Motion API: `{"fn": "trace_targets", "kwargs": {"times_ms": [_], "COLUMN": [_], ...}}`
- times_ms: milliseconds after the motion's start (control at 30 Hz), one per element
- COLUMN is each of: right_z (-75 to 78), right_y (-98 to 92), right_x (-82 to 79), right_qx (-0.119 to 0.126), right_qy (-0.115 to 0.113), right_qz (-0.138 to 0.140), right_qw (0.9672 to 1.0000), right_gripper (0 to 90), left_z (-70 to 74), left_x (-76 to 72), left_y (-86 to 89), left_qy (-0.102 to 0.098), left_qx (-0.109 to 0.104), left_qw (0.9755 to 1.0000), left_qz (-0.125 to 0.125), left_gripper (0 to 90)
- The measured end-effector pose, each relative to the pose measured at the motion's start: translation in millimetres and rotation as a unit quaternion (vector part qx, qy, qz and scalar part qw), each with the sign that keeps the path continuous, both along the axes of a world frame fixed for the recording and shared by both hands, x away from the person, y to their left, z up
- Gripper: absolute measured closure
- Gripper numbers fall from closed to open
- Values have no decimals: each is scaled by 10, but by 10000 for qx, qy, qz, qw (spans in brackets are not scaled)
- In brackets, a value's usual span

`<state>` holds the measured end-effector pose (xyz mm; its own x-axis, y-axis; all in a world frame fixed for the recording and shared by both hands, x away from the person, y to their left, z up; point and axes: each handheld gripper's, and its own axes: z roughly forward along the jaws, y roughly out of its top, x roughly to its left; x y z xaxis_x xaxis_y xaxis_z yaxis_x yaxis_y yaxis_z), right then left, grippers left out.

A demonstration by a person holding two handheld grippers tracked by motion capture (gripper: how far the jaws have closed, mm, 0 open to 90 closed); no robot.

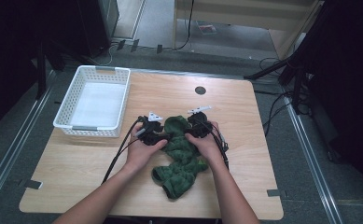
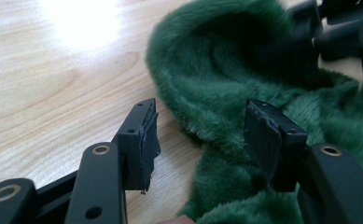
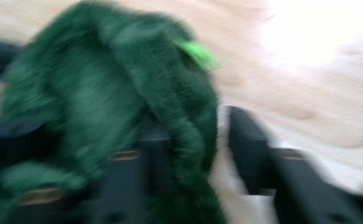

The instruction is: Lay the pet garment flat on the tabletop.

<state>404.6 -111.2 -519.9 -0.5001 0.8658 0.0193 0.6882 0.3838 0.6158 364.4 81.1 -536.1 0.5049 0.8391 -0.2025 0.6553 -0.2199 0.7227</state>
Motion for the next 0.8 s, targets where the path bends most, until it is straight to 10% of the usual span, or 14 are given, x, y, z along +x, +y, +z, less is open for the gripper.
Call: {"fn": "trace_targets", "kwargs": {"times_ms": [200,333,533,667,800], "right_z": [114,257,34,-55,-65], "right_y": [-110,-236,-198,-202,-321], "right_x": [108,53,-40,-56,-8], "right_qx": [125,901,508,180,126], "right_qy": [-824,-1503,-758,-709,-648], "right_qz": [60,428,1570,1277,788], "right_qw": [9965,9836,9834,9891,9947], "right_gripper": [875,866,644,501,654], "left_z": [-58,-38,5,14,-28], "left_x": [53,93,236,337,410], "left_y": [5,33,33,3,13], "left_qy": [39,45,-42,-87,-72], "left_qx": [131,68,51,190,315], "left_qw": [9997,9994,9992,9988,9978], "left_qz": [226,338,384,435,577], "left_gripper": [470,470,453,494,496]}}
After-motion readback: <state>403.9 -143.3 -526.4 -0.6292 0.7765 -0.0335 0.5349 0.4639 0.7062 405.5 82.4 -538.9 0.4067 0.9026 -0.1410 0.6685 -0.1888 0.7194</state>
